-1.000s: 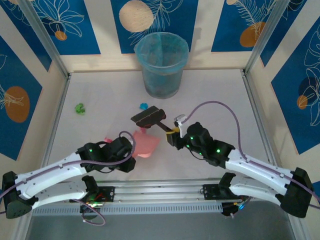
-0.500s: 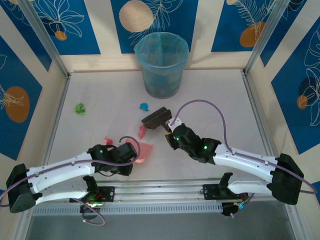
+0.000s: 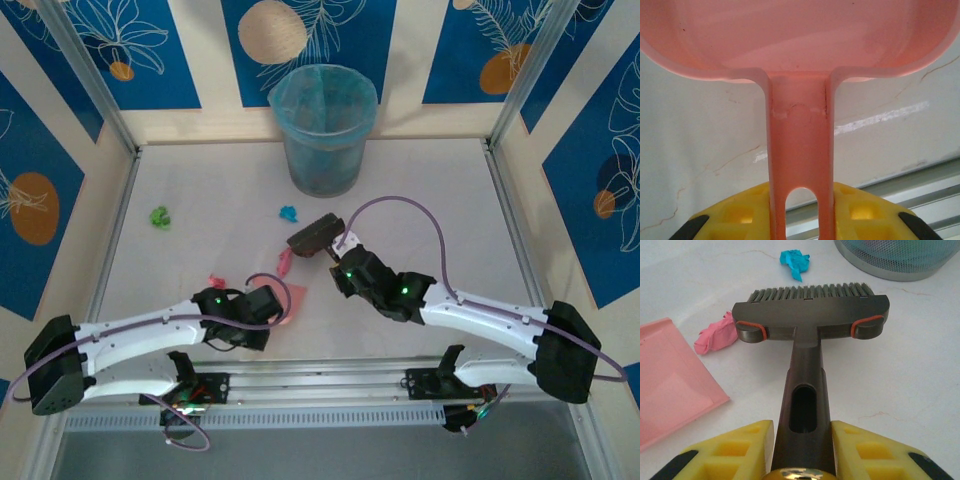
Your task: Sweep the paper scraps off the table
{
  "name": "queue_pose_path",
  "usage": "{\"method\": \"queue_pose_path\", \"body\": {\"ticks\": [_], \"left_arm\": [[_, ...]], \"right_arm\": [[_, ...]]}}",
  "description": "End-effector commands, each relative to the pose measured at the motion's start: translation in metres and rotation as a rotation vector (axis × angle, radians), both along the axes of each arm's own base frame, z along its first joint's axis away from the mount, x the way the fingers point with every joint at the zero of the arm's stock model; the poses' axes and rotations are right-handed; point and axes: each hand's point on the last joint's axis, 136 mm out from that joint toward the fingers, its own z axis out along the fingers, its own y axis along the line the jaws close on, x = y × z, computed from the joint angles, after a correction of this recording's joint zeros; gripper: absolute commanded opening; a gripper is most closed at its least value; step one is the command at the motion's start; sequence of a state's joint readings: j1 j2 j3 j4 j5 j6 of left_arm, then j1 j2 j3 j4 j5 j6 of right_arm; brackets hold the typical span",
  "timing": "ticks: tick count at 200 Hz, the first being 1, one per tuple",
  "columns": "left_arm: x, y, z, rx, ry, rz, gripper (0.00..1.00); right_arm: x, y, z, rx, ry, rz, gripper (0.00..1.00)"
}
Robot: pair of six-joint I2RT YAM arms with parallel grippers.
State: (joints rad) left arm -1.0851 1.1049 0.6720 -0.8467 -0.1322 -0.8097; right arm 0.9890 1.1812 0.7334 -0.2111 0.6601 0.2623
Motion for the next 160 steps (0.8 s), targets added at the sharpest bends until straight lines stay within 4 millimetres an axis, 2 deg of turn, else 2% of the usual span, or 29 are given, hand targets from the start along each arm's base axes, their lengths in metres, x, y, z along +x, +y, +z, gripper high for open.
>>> {"method": "queue_pose_path", "body": {"ticks": [1, 38, 70, 111, 133, 160], "left_arm": [[-0.002, 0.005, -0.007, 0.034, -0.002, -0.020, 0.00], [0.002, 0.007, -0.011, 0.060, -0.016, -0.023, 0.00], [0.006, 0.010, -0.016, 0.080, -0.029, -0.016, 0.00], [0.011, 0.011, -0.019, 0.092, -0.052, -0.016, 0.00], [0.013, 0.011, -0.018, 0.095, -0.060, -0.020, 0.00], [0.014, 0.012, -0.019, 0.096, -0.060, -0.023, 0.00]], "right_arm": [[0.004, 0.017, 0.013, 0.050, -0.012, 0.017, 0.00], [0.001, 0.024, 0.003, -0.011, 0.026, 0.043, 0.00], [-0.008, 0.022, 0.013, -0.058, 0.052, 0.065, 0.00], [-0.029, 0.022, 0.024, -0.113, 0.105, 0.143, 0.00], [-0.046, 0.022, 0.021, -0.173, 0.150, 0.191, 0.00], [-0.065, 0.013, 0.017, -0.288, 0.174, 0.203, 0.00]]}}
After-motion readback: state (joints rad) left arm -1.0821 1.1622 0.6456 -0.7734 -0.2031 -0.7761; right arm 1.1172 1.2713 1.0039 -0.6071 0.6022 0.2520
